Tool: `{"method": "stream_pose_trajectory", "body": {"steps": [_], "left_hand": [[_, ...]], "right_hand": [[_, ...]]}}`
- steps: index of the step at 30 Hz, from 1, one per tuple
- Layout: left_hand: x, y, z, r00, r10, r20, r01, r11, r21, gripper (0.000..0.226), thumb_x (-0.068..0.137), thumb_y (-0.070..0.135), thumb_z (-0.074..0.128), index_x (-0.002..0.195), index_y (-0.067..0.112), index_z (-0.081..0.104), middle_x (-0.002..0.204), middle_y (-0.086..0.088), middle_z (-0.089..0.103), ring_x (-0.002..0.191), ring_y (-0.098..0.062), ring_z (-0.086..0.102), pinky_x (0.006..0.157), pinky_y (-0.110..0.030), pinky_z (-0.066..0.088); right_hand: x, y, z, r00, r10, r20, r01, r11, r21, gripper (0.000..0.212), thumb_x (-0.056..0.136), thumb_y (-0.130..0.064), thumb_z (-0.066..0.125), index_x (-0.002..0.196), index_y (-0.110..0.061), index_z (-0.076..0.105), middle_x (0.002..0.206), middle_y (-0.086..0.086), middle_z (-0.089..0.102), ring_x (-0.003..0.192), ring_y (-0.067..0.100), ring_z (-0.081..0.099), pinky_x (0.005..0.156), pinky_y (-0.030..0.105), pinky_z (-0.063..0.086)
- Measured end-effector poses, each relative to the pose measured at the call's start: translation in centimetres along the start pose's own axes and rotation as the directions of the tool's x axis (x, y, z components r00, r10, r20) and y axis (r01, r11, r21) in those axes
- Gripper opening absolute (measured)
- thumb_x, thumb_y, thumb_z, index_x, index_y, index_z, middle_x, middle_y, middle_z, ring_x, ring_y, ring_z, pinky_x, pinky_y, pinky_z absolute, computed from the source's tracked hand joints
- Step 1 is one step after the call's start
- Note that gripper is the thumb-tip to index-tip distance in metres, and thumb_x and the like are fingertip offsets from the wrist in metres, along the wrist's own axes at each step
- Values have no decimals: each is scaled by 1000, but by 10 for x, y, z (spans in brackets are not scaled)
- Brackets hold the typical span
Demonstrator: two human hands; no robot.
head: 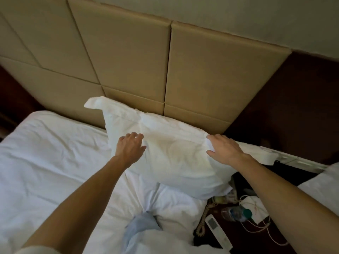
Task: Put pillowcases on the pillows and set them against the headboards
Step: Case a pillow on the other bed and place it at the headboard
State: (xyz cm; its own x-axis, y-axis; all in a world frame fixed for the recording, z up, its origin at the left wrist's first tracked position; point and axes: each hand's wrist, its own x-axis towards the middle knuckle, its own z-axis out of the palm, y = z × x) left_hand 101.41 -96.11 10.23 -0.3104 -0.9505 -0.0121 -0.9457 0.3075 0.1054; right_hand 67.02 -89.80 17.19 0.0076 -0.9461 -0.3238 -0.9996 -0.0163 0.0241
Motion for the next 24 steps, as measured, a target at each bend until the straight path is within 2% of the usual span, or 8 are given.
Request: {"method": "stream_pose_trajectory", "body": {"steps": [5,10,13,15,17,19,21,24], "left_hand": [[-51,31,-1,993,-78,88,80,997,-19,41,94,48,56,124,21,60,123,-6,63,106,-25,62,89,-40,48],[-74,45,9,925,-272,266,340,905,-256,48,93,54,54,128,22,56,127,-7,59,110,-26,60,90,-42,51],[-83,54,25,847,-390,361,529,687,-499,59,89,57,59,133,18,52,131,-8,58,114,-26,58,94,-40,48],[-87,62,35,756,-438,487,646,372,-667,71,85,60,64,138,16,46,132,-9,55,116,-26,55,95,-41,48],[-86,68,44,625,-404,668,719,-37,-694,82,75,66,71,136,16,45,133,-8,50,121,-28,52,91,-48,53],[-83,71,54,516,-296,804,710,-377,-595,98,60,69,81,136,16,46,141,-13,43,126,-35,49,84,-56,57],[-74,75,65,461,-239,854,684,-518,-514,115,53,71,84,145,17,41,152,-16,34,132,-38,44,82,-60,57],[-53,87,78,401,-209,892,639,-633,-436,124,53,85,71,153,25,28,158,-16,22,140,-42,34,86,-66,52]], "right_hand": [[-37,-8,19,995,-94,36,94,996,4,57,95,-36,51,146,-20,33,153,10,28,138,30,31,107,43,36],[-52,-7,39,985,-174,14,174,985,-9,44,96,-30,48,139,-20,47,145,7,41,132,27,39,103,41,39],[-60,-9,63,992,-93,-87,103,987,122,23,96,-26,48,111,-23,64,113,-2,60,106,20,54,83,38,49],[-62,-10,83,993,92,-67,-69,953,294,22,94,-30,48,81,-20,62,81,-3,61,80,21,60,64,35,50],[-61,-11,102,952,295,85,-291,779,555,35,91,-39,51,66,-15,55,63,0,58,67,26,61,58,34,47],[-59,-11,120,840,450,304,-500,423,755,40,83,-48,60,73,-10,65,70,6,68,67,25,65,64,37,54],[-56,-9,137,710,480,515,-613,60,788,51,79,-55,69,97,-7,68,86,10,70,70,22,63,66,36,56],[-50,-7,150,614,263,744,-699,-258,668,86,65,-72,75,127,-18,50,121,13,56,99,26,63,90,43,56]]}}
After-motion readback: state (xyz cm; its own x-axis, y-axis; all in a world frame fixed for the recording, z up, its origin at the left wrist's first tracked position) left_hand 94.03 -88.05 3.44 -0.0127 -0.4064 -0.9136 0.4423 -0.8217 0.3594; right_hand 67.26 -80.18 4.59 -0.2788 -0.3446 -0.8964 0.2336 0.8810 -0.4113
